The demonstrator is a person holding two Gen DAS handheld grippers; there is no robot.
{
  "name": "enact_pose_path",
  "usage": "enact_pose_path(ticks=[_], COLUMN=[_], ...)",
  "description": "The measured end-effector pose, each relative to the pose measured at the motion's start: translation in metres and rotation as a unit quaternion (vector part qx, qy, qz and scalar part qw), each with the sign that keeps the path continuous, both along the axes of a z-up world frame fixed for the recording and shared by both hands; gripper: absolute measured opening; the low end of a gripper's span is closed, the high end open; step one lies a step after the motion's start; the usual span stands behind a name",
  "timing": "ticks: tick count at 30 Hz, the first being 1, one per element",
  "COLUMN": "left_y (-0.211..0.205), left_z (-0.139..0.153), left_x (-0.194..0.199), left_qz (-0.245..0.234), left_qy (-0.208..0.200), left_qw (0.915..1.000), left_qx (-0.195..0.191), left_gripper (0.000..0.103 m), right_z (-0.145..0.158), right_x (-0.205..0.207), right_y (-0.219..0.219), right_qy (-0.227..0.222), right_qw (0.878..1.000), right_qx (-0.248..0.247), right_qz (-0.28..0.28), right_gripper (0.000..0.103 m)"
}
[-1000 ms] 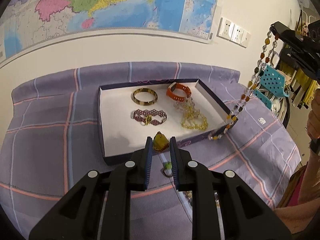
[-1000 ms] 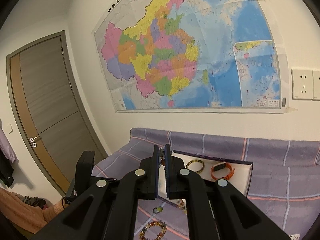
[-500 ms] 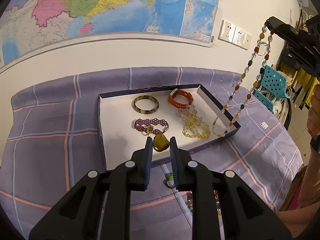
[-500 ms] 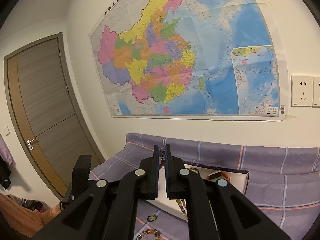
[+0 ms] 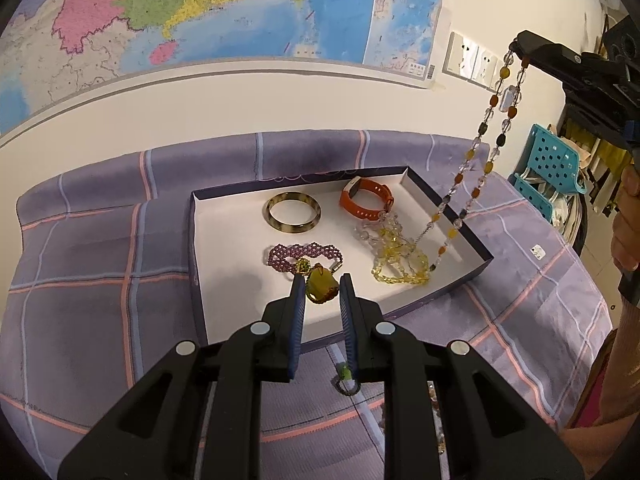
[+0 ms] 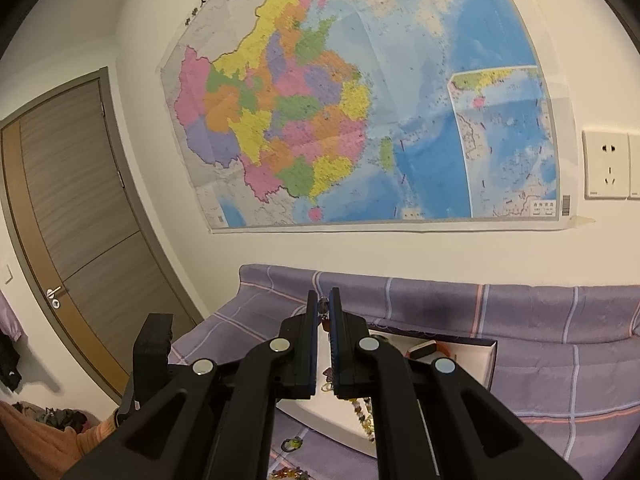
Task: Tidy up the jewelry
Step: 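Carry the necklace toward the box with the right tool while the left tool carries the pendant, then lower the necklace into the box with the right tool while the left tool holds the pendant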
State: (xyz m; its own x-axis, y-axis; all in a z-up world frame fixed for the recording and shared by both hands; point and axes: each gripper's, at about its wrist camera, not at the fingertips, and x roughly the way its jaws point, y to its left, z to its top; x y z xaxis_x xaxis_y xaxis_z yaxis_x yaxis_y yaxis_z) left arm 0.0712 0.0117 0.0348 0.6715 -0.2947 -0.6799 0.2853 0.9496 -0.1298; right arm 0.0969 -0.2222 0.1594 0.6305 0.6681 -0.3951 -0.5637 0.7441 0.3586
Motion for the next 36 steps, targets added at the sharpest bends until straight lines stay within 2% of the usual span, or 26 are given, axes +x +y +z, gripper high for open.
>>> enact_pose_path(ticks=[18,36], left_y=[-0.004,-0.013], left_z=[-0.016,-0.047], left_x=[0.019,0.042], left_qz=[0.007,0.011], left_qy=[0.019,0.059], left_qw=[0.9998,0.9978], left_qx=[0.01,0.027], left_gripper=[0.018,0.018], right_z=[-0.026,-0.057], right_x=[0.023,0.043], right_y=[0.0,-0.003], right_qy=[0.033,0.073], right_qw=[0.999,0.997], right_qx=[-0.004,-0.01], right_qz=[-0.009,-0.015], right_gripper=[0.004,0.004])
